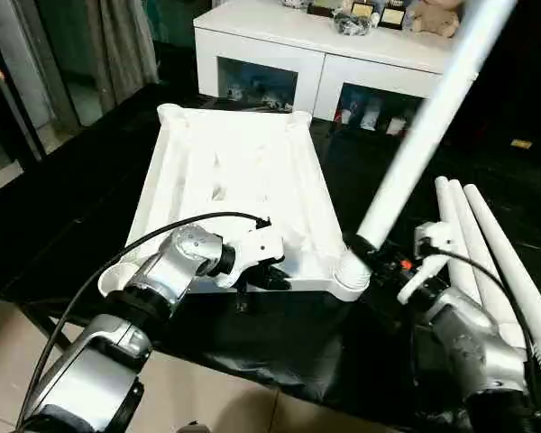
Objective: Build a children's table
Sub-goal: Insert table leg to table base
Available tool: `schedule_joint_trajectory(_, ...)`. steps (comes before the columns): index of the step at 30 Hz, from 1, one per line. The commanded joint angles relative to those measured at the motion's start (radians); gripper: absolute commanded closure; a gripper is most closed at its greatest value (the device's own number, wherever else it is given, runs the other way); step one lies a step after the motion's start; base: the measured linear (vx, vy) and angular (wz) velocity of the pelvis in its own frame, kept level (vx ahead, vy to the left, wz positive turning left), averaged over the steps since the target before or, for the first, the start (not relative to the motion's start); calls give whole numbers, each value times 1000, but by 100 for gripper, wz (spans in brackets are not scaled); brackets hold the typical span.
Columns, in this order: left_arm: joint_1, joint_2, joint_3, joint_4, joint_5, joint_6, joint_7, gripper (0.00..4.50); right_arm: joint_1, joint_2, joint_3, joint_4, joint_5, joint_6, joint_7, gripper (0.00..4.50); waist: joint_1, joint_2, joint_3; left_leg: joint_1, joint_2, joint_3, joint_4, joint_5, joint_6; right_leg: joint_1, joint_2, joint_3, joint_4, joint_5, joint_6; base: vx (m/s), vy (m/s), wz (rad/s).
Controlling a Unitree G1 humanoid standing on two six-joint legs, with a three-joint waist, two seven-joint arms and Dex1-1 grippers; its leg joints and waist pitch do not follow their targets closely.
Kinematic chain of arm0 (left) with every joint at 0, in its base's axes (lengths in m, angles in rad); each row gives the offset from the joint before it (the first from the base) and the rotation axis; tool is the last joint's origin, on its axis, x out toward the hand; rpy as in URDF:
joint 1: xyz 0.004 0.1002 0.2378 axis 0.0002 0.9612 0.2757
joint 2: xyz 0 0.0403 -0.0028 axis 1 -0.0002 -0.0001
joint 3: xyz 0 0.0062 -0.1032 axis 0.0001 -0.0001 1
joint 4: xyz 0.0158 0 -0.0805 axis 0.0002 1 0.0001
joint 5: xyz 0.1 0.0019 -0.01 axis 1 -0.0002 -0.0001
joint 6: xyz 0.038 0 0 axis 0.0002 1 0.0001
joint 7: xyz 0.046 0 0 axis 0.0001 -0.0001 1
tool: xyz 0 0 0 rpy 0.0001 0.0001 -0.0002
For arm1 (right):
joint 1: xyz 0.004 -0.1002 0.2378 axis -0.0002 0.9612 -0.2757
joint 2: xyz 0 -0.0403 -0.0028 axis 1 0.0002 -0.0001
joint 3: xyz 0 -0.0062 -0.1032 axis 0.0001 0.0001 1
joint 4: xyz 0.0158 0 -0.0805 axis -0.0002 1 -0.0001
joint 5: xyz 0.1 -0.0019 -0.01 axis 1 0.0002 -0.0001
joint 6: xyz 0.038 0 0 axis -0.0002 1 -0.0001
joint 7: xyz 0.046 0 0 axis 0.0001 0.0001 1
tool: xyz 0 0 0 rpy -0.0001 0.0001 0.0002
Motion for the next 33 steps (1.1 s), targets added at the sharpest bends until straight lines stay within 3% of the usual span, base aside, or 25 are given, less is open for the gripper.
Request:
schedule_joint_trajectory(1,-26,-20,25,22,-10,-34,38,450,47,-1,13,60,-68,-14,-19,265,-13,6,-36,23,67,-39,-96,-430,-11,4,-103,48,-120,-573,-122,0,0,0)
schedule_joint_trajectory(7,-27,-24,29,31,-7,-41,41,450,80,22,14,53,-49,-24,-7,265,-14,6,-37,20,72,-36,-106,-412,3,9,-104,41,-122,-502,-139,0,0,0)
schedule_joint_trajectory(10,-30,-23,31,42,-5,-48,42,450,82,37,-3,65,-19,-18,-22,265,-17,9,-36,27,71,-39,-104,-452,-5,4,-111,38,-130,-562,-133,0,0,0)
schedule_joint_trajectory(14,-37,-24,36,56,-2,-58,43,450,75,60,-55,86,24,-27,-53,265,-19,10,-35,26,71,-41,-107,-453,-5,4,-113,36,-135,-590,-121,0,0,0)
schedule_joint_trajectory(17,-44,-24,38,62,-2,-60,43,450,89,81,-86,111,36,-61,-80,265,-19,18,-31,25,72,-42,-111,-464,-8,4,-113,35,-140,-598,-118,0,0,0)
schedule_joint_trajectory(18,-44,-24,38,61,-2,-60,43,450,96,86,-85,115,28,-75,-87,265,-17,25,-31,27,73,-44,-113,-466,-10,5,-115,33,-140,-593,-121,0,0,0)
schedule_joint_trajectory(20,-46,-21,38,63,-1,-61,39,450,112,97,-76,117,8,-104,-104,265,-18,24,-31,27,74,-43,-118,-460,-9,8,-112,32,-141,-562,-126,0,0,0)
schedule_joint_trajectory(22,-48,-19,37,65,0,-63,36,450,127,108,-66,115,-9,-127,-114,265,-18,33,-22,29,75,-43,-122,-490,-16,2,-111,33,-143,-557,-130,0,0,0)
schedule_joint_trajectory(26,-45,-14,38,58,0,-61,29,450,153,131,-49,107,-35,-171,-132,265,-20,33,-17,27,74,-48,-128,-513,-16,6,-115,32,-147,-596,-118,0,0,0)
schedule_joint_trajectory(28,-43,-11,37,55,0,-59,24,450,157,141,-46,112,-47,-195,-145,265,-17,41,-14,28,74,-48,-130,-502,-11,5,-119,35,-151,-599,-117,0,0,0)
schedule_joint_trajectory(30,-42,-9,36,53,-1,-59,21,450,160,144,-42,114,-57,-212,-152,265,-18,38,-11,26,74,-48,-132,-496,-6,5,-118,34,-153,-602,-119,0,0,0)
schedule_joint_trajectory(31,-43,-7,36,54,0,-58,18,450,164,145,-31,115,-75,-234,-157,265,-17,44,-5,28,74,-47,-133,-508,-7,1,-117,36,-157,-616,-116,0,0,0)
schedule_joint_trajectory(33,-46,-4,35,55,0,-58,13,450,178,138,11,102,-122,-266,-157,265,-19,42,0,27,73,-51,-134,-522,-7,1,-119,34,-160,-658,-102,0,0,0)
